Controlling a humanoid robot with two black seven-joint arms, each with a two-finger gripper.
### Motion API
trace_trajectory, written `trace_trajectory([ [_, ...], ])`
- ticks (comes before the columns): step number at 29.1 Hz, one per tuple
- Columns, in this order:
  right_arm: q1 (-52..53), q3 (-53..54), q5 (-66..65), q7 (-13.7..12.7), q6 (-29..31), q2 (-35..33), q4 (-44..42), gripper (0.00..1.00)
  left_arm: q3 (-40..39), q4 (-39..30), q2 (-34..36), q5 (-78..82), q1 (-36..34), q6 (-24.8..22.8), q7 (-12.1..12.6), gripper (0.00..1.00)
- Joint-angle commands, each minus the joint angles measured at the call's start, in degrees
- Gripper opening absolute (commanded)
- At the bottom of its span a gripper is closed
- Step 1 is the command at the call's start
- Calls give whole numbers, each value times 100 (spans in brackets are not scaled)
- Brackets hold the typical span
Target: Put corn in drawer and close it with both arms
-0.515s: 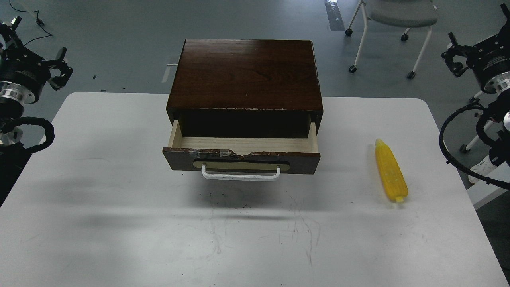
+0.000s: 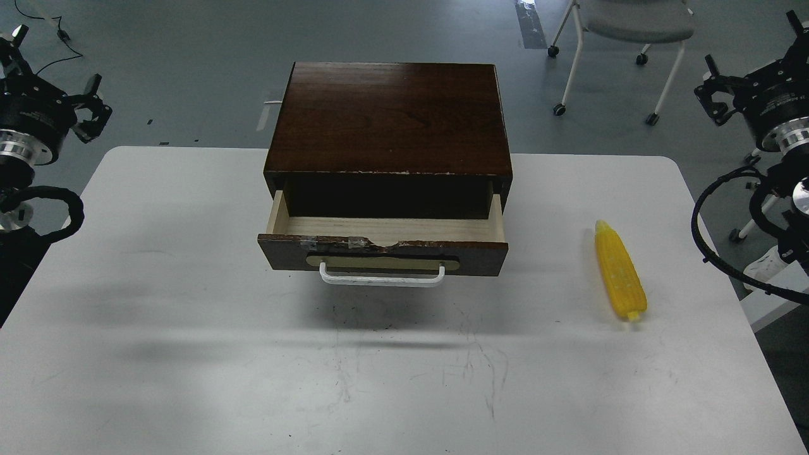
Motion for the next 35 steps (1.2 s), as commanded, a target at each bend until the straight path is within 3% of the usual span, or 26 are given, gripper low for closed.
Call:
trace_trajectory([
  [1, 99, -327, -29, 8, -14, -445, 173, 100, 8, -8, 2, 35, 125, 0, 10, 99],
  [7, 547, -1049, -502, 17, -102, -1219, 823, 100, -1, -61, 81, 44, 301, 0, -96, 99],
  [16, 802, -1312, -3076, 17, -234, -2431, 2254, 100, -97, -604, 274, -35, 310, 0, -210, 99],
  [18, 899, -1472, -3237, 17, -217, -2705, 2459, 100, -115, -764, 354, -61, 327, 0, -316, 99],
  [20, 1135, -1900, -3334, 26, -164, -3064, 2608, 100, -211, -1017, 389, -289, 458, 0, -596, 99],
  [24, 1627, -2542, -3622, 17, -58, -3136, 2714, 100, -308, -1624, 398, -545, 679, 0, -641, 99],
  [27, 2347, -3770, -4736, 0, -58, -3057, 2933, 100, -361, -2344, 520, -571, 907, 0, -650, 99],
  [31, 2997, -4729, -5379, -35, -58, -2882, 2995, 100, -536, -2399, 582, -545, 1091, 0, -606, 99],
  [35, 3482, -5731, -5950, -70, -58, -2435, 2986, 100, -423, -1935, 512, -457, 1118, 0, -562, 99],
])
